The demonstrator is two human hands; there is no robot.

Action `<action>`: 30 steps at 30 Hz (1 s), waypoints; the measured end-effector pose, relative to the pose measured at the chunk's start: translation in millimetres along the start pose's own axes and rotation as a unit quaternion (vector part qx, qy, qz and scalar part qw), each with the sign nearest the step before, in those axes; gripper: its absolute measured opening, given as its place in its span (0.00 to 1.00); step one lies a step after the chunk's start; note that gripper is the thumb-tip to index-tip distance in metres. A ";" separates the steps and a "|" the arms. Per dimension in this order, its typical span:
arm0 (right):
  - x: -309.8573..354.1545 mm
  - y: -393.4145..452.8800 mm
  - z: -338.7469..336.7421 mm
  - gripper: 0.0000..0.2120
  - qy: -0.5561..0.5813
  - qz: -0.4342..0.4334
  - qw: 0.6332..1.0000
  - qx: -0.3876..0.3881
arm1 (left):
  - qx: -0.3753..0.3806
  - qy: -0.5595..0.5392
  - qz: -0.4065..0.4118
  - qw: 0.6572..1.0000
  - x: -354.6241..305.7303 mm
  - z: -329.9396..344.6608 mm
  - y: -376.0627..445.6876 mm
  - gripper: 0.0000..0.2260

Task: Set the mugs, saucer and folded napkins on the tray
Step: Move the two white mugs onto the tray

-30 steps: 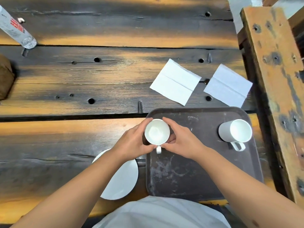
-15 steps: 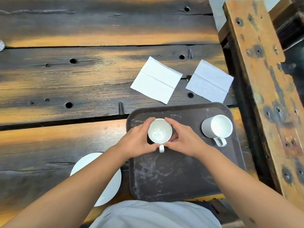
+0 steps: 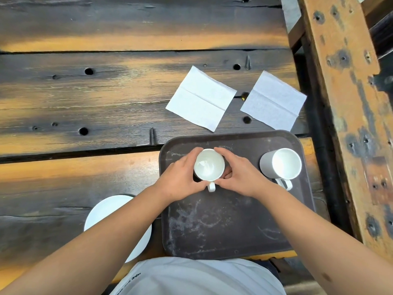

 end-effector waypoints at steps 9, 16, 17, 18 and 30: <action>-3.5 -4.4 0.9 0.36 0.005 0.011 1.000 -0.003 | 0.001 0.005 0.014 1.000 -3.4 4.1 -2.5 0.34; 2.9 -7.3 1.6 0.35 -0.040 0.020 0.999 0.016 | 0.020 0.020 0.008 1.000 -3.5 7.0 -7.2 0.38; 3.2 -7.8 0.4 0.35 -0.062 0.023 0.998 0.021 | 0.027 0.029 0.006 0.999 -2.6 9.1 -8.4 0.40; 3.9 -8.2 -0.9 0.36 -0.088 0.027 0.995 0.026 | 0.032 0.041 0.003 0.999 -1.2 10.0 -11.0 0.42; 102.8 -14.1 44.3 0.19 -0.233 -0.106 0.965 -0.056 | -0.058 0.139 -0.046 0.988 56.5 -46.1 -87.0 0.22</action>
Point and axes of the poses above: each hand's wrist, its own y-axis towards the middle knuckle, its own z-axis out of the palm, x = y × z, the point moved 9 cm from there along y, towards the middle knuckle, and after that the axes turned 6 degrees about -z, right-handed, at the moved point
